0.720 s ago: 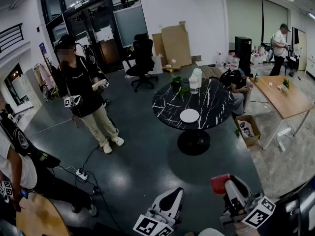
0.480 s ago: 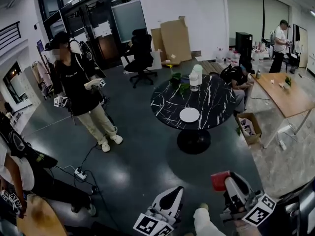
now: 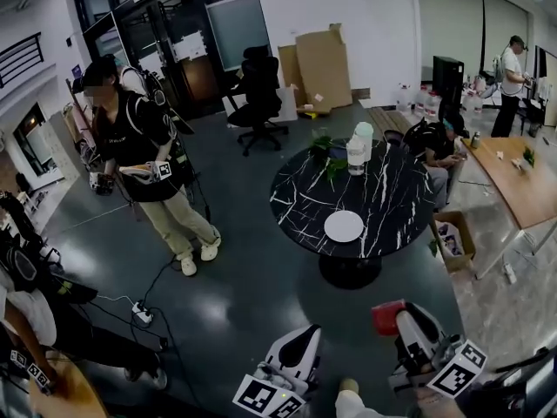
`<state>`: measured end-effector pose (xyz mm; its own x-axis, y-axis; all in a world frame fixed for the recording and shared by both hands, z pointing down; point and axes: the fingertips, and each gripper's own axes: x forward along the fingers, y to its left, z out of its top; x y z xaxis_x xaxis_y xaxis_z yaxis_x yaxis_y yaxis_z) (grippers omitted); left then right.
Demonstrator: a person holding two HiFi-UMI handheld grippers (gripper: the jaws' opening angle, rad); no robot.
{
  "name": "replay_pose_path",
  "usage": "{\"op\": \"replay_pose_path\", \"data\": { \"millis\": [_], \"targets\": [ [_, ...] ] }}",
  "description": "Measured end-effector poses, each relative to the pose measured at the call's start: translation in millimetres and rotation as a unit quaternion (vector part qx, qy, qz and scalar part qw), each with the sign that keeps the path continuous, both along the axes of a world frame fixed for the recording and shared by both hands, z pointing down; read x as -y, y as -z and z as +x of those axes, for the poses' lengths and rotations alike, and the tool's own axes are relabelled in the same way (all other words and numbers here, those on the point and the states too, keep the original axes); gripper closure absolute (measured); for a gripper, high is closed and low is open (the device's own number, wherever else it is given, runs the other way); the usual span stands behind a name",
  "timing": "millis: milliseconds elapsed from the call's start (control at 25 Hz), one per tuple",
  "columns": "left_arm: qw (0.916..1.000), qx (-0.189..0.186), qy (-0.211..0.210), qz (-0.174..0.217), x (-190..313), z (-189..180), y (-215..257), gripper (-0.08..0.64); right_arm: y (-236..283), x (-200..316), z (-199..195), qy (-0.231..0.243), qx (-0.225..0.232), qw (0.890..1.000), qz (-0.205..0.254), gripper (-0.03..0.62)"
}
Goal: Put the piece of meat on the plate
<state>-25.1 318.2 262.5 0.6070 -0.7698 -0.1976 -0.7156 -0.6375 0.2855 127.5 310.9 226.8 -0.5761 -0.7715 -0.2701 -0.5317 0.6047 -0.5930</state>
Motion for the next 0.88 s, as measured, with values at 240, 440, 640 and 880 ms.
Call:
{"op": "replay_pose_path", "data": {
  "millis": [240,440,640,880],
  "targets": [
    [1.0,0.004,0.001,-0.008,52.8,15.9,-3.8,0.552,1.0,62.4,10.6,0.006,-0.003,1.0,-0.005,0.509],
    [0.9999,0.005,0.01,-0.009,89.0,20.6,-3.2,0.552,2.2,100.1,16.1,0.013,-0.002,1.0,-0.01,0.509],
    [0.9996,0.011,0.026,0.007,113.5,21.6,0.3,0.551,1.0,126.2,20.7,0.023,0.001,1.0,-0.006,0.509],
    [0.9987,0.02,0.045,0.007,136.5,10.5,-7.1,0.552,-6.7,152.0,17.4,0.029,0.003,0.999,-0.017,0.509]
  ]
}}
